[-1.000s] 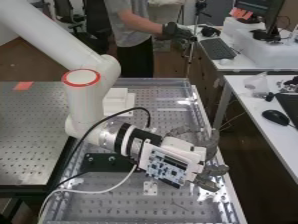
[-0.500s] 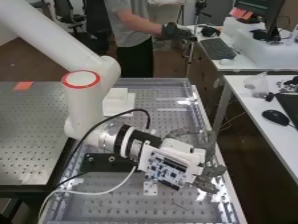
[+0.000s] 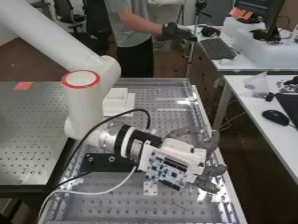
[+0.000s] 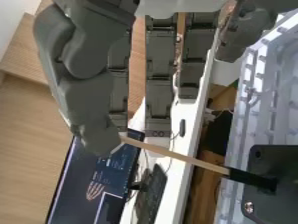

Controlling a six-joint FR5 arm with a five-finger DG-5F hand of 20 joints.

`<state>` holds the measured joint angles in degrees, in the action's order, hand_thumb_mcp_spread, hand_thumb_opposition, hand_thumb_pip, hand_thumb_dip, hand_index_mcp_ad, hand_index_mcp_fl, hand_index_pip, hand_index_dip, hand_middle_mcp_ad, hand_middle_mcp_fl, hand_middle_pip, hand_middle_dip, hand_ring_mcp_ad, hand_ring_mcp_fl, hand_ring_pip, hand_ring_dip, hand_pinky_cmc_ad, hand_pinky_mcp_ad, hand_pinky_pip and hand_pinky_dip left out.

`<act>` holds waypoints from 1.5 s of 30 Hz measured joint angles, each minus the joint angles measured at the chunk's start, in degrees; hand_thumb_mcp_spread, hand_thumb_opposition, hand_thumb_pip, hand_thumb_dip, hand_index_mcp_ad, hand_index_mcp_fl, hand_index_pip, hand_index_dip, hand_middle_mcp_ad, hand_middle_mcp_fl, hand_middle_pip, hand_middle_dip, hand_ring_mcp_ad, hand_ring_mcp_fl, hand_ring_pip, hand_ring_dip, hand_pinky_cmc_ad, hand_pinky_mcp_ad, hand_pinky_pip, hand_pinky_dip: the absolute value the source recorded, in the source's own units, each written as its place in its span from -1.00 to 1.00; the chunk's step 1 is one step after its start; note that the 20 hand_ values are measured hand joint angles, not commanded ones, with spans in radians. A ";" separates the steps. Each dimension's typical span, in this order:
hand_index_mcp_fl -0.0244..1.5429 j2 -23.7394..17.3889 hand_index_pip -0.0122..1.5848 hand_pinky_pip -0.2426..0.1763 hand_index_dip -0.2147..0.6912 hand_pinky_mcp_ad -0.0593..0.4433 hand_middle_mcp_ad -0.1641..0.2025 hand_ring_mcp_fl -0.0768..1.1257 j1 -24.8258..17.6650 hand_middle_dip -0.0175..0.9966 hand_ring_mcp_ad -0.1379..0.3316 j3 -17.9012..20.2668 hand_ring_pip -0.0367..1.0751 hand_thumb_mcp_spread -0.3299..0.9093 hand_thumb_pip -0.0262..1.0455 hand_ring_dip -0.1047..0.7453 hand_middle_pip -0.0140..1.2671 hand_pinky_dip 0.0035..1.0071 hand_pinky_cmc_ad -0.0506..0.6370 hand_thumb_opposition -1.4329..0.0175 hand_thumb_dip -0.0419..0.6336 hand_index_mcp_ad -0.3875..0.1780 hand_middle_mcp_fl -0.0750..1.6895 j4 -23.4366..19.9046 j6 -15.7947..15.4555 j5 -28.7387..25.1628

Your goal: Grab the chopstick and place it in the clear container

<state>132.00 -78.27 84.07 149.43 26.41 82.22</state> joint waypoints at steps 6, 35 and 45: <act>0.32 0.15 -0.16 -0.16 0.02 0.03 0.05 -0.13 -0.01 0.29 -0.04 -0.23 -0.74 0.50 -0.09 0.13 -0.56 -0.73 -0.12 -0.33 -0.03 -0.48 0.38 0.04 -0.24 -0.27; 0.65 -1.87 -0.51 -0.08 0.24 0.17 -0.04 0.03 -0.84 0.26 -0.04 -1.36 -0.72 0.80 -0.16 0.23 -0.66 -0.70 0.01 -0.51 -0.03 -0.17 0.59 -1.80 -7.60 -1.63; 0.76 -4.53 -0.60 -0.07 0.24 0.16 -0.05 0.05 -1.57 0.23 -0.12 -1.82 -0.72 0.80 -0.19 0.23 -0.67 -0.70 0.01 -0.50 -0.04 -0.22 0.70 -1.11 -12.20 -1.40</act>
<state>127.48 -79.84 82.25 148.32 14.20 80.81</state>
